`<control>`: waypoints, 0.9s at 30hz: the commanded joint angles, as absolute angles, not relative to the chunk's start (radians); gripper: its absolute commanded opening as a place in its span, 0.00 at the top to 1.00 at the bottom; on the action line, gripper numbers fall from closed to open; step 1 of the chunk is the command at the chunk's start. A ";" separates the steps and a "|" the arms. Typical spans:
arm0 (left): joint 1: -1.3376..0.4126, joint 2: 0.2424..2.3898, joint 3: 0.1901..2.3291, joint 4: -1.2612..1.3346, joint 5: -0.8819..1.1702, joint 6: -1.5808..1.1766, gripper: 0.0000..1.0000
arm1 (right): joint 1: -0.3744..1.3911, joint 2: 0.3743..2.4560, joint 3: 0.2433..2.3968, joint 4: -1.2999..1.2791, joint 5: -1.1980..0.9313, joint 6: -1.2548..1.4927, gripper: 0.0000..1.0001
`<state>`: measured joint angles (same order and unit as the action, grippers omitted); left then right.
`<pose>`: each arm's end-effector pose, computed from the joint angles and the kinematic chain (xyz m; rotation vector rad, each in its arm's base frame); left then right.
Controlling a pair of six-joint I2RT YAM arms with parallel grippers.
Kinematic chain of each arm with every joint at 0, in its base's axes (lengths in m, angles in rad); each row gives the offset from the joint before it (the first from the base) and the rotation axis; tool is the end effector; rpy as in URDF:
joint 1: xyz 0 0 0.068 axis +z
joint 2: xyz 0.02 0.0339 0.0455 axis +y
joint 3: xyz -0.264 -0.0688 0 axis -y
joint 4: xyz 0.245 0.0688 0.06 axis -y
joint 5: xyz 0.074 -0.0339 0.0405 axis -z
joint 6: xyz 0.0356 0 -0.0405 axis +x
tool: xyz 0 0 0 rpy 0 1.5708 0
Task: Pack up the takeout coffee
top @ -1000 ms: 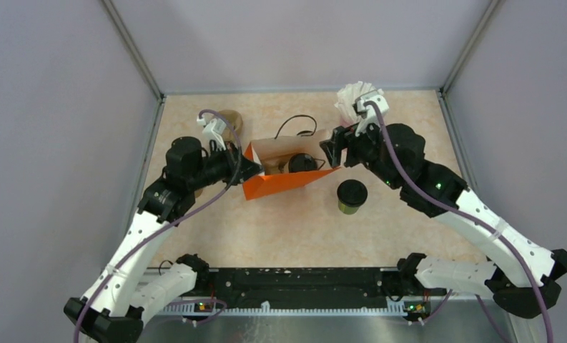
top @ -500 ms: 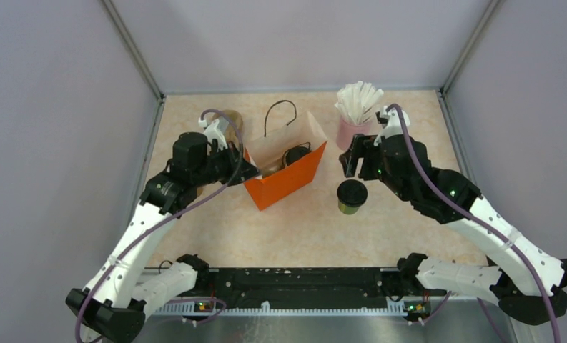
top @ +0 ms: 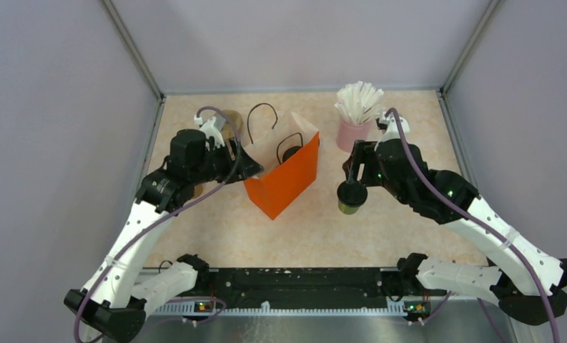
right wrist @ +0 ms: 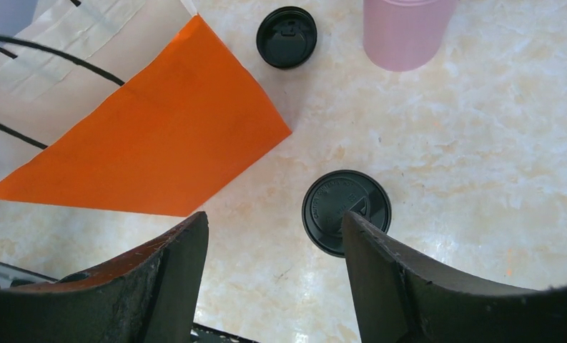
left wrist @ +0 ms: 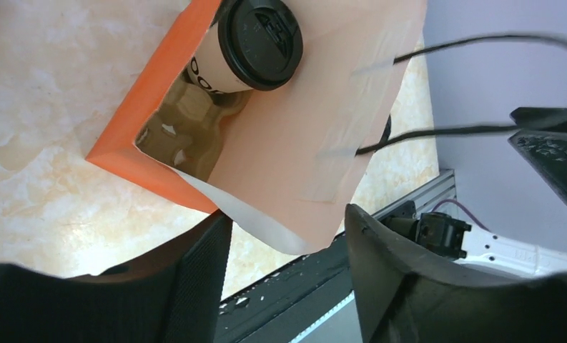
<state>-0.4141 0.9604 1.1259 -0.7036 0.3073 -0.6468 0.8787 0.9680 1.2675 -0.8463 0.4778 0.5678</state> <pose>0.1725 -0.0876 0.3741 -0.0639 2.2300 -0.9352 0.1255 0.1258 0.4057 -0.0403 2.0731 0.3890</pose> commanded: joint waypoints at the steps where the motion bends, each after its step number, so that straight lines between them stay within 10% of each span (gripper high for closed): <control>1: -0.414 0.949 1.219 -0.728 0.276 -0.598 0.29 | 0.873 0.949 1.277 -0.898 0.480 0.609 0.32; 7: -0.415 1.043 1.469 -0.889 0.284 -0.456 0.02 | 0.873 0.957 1.316 -0.970 0.448 0.661 0.29; 18: -0.652 1.274 1.707 -0.929 0.180 -0.438 0.01 | 0.873 0.850 1.318 -1.126 0.489 0.690 0.20; 27: -0.986 1.838 2.370 -1.136 0.046 -0.347 0.01 | 0.873 0.623 1.332 -1.231 0.558 0.727 0.22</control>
<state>-0.9176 1.7184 2.2066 -1.0630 0.1013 -0.3920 0.8787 0.6971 1.2789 -1.1564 0.4866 0.6968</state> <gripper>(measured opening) 0.987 0.786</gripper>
